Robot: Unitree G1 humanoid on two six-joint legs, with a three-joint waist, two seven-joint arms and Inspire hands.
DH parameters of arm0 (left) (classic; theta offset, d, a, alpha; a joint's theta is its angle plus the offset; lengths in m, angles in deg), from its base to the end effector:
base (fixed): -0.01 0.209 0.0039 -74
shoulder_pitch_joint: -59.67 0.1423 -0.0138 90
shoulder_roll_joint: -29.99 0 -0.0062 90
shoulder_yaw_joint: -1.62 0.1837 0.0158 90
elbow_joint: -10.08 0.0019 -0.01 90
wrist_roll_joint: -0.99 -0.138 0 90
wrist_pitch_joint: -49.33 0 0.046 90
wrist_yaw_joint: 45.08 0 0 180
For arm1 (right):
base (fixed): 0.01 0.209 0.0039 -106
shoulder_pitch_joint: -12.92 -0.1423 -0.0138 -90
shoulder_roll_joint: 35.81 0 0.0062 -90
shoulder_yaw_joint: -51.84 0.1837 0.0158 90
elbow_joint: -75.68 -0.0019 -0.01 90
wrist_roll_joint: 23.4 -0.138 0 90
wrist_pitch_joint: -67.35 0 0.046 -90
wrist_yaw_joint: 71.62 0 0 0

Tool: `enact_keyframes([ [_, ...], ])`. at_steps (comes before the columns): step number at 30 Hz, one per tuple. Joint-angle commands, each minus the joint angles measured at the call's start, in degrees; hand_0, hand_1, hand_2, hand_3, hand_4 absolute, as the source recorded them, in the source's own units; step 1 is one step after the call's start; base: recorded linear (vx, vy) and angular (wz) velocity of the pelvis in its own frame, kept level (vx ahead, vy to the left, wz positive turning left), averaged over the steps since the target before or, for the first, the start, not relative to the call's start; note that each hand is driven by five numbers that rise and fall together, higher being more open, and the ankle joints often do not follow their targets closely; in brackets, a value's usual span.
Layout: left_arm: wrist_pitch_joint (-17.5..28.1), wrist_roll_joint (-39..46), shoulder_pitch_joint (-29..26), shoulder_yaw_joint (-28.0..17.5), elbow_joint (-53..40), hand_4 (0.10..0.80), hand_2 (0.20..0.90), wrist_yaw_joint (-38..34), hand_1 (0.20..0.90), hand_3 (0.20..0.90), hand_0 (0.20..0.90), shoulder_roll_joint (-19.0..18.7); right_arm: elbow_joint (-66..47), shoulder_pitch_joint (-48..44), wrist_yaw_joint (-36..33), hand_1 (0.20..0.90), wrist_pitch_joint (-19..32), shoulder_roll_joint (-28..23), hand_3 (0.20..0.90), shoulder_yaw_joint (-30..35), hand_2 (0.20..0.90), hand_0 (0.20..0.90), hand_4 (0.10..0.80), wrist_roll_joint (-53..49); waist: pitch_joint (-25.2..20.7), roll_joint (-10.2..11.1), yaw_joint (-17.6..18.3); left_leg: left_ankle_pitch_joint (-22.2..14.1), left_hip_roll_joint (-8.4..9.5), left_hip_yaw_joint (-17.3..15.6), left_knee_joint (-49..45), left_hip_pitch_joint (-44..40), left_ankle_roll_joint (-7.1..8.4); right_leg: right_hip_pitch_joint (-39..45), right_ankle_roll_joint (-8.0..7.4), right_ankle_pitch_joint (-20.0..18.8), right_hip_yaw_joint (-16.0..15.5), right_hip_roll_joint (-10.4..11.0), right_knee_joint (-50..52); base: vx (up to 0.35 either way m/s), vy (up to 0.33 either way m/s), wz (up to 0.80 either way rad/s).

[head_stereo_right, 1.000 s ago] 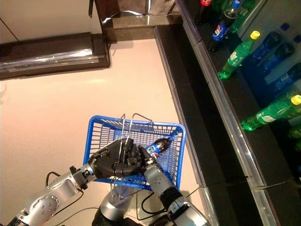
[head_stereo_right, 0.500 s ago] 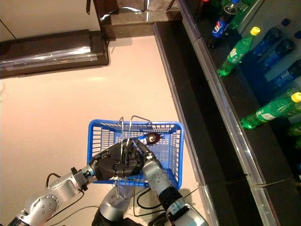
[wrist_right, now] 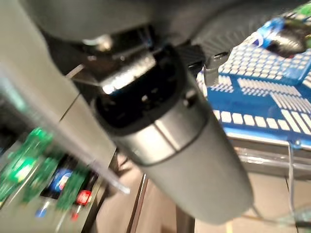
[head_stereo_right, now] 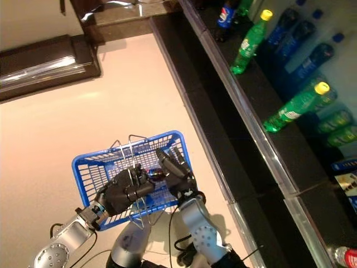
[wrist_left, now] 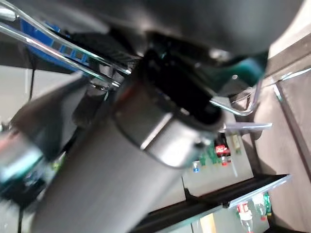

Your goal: Pick up the drink and place into the basket.

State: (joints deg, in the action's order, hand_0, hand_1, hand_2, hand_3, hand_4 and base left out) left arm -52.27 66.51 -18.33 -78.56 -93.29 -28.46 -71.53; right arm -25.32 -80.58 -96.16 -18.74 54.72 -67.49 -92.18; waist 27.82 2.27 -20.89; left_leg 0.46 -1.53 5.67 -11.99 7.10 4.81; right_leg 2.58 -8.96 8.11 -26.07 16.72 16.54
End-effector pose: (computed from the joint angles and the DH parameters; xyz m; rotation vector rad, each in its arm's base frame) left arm 0.1570 0.1921 0.0470 -0.7321 0.2285 -0.5142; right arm 0.1890 -0.0960 0.0708 0.9007 0.3024 0.1398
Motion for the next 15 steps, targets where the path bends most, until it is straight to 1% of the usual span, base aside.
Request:
enact_keyframes([
  [1, 12.1, 3.4, -3.3, 1.0, -15.9, 0.100, 0.300, 7.7, 0.300, 0.200, 0.300, 5.6, -8.0, -1.1, 9.4, 0.900, -1.2, -0.8, 0.900, -0.6, 0.900, 0.900, 0.800, 3.1, -5.9, 0.1, 2.1, -1.3, 0.91, -4.3, -4.8, 1.8, -2.34, 1.3, 2.26, -6.5, -0.2, -3.5, -5.2, -0.031, -0.008, -0.10],
  [3, 12.4, 4.5, -2.6, 0.4, -14.4, 0.100, 0.300, 6.1, 0.300, 0.200, 0.300, 5.5, -9.8, 0.9, 12.5, 0.900, -1.3, -2.8, 0.900, 0.3, 0.900, 0.900, 0.800, 3.0, -6.6, 0.5, 2.8, -1.3, 0.68, -4.9, -4.4, 1.1, -2.33, 1.6, 2.24, -6.6, 0.4, -3.8, -5.8, -0.017, -0.019, -0.08],
  [4, 13.1, 3.3, -2.2, 0.1, -13.3, 0.100, 0.300, 5.0, 0.300, 0.200, 0.300, 5.6, -11.0, 2.3, 14.5, 0.900, -1.2, -3.8, 0.900, 0.9, 0.900, 0.900, 0.800, 3.1, -7.0, 0.7, 3.3, -1.4, 0.52, -5.3, -4.1, 0.7, -2.32, 1.8, 2.22, -6.5, 0.8, -3.9, -6.0, -0.018, -0.031, -0.10],
  [6, 13.6, 2.8, -1.7, 0.0, -12.9, 0.100, 0.300, 4.3, 0.300, 0.200, 0.300, 5.6, -12.2, 3.3, 16.0, 0.900, -1.6, -4.5, 0.900, 1.4, 0.900, 0.900, 0.800, 2.9, -7.4, 1.0, 3.7, -1.5, 0.33, -5.6, -3.9, 0.3, -2.31, 2.1, 2.15, -6.5, 1.1, -4.1, -6.3, -0.017, -0.037, -0.13],
  [8, 14.8, 1.5, -0.6, 0.1, -11.1, 0.100, 0.300, 2.3, 0.300, 0.200, 0.300, 5.4, -13.9, 5.5, 21.0, 0.900, -1.8, -5.9, 0.900, 2.2, 0.900, 0.900, 0.800, 3.4, -8.5, 1.4, 4.6, -1.4, -0.06, -6.4, -3.2, -0.8, -2.15, 2.6, 2.12, -6.6, 1.8, -4.5, -6.9, -0.013, -0.035, -0.19],
  [9, 15.2, 1.2, -0.4, 0.0, -10.3, 0.100, 0.300, 1.7, 0.300, 0.200, 0.300, 5.3, -14.1, 6.0, 22.6, 0.900, -1.7, -6.3, 0.900, 2.3, 0.900, 0.900, 0.800, 4.4, -8.9, 1.5, 4.9, -1.4, -0.18, -6.6, -3.0, -1.1, -2.08, 2.7, 2.09, -6.6, 2.0, -4.6, -7.0, -0.008, -0.021, -0.10],
  [10, 16.2, 1.1, 0.0, 0.2, -8.6, 0.100, 0.300, -0.5, 0.300, 0.200, 0.300, 5.0, -14.5, 6.8, 24.4, 0.900, -1.2, -7.2, 0.900, 2.3, 0.900, 0.900, 0.800, 6.7, -9.6, 1.6, 5.5, -1.2, -0.45, -7.1, -2.4, -1.8, -1.85, 2.9, 1.97, -6.7, 2.6, -4.8, -7.4, -0.008, -0.017, -0.08],
  [12, 16.6, 2.1, 0.0, 0.5, -6.9, 0.100, 0.300, -2.8, 0.300, 0.200, 0.300, 5.1, -14.4, 7.2, 25.1, 0.900, -0.2, -7.9, 0.900, 2.5, 0.900, 0.900, 0.800, 9.1, -10.4, 1.7, 6.1, -0.9, -0.59, -7.5, -1.4, -2.5, -1.86, 3.1, 1.86, -6.9, 3.1, -4.9, -7.9, -0.006, -0.003, -0.16],
  [14, 18.5, 0.4, 1.3, 0.3, -2.5, 0.100, 0.300, -8.5, 0.300, 0.200, 0.300, 6.5, -12.9, 9.0, 25.2, 0.900, 0.3, -8.7, 0.900, 3.9, 0.900, 0.900, 0.800, 11.7, -12.4, 1.7, 7.6, -0.5, -1.56, -8.9, 1.1, -4.7, -1.55, 3.9, 1.62, -7.0, 4.2, -5.1, -9.3, -0.025, 0.002, -0.15],
  [15, 19.0, 0.0, 1.7, 0.3, -1.5, 0.100, 0.300, -9.9, 0.300, 0.200, 0.300, 6.8, -12.6, 9.7, 24.9, 0.900, 0.3, -8.8, 0.900, 4.5, 0.900, 0.900, 0.800, 12.5, -12.9, 1.7, 8.1, -0.3, -1.79, -9.2, 2.0, -5.3, -1.51, 4.0, 1.57, -7.1, 4.6, -5.2, -9.7, -0.056, -0.014, -0.09],
])
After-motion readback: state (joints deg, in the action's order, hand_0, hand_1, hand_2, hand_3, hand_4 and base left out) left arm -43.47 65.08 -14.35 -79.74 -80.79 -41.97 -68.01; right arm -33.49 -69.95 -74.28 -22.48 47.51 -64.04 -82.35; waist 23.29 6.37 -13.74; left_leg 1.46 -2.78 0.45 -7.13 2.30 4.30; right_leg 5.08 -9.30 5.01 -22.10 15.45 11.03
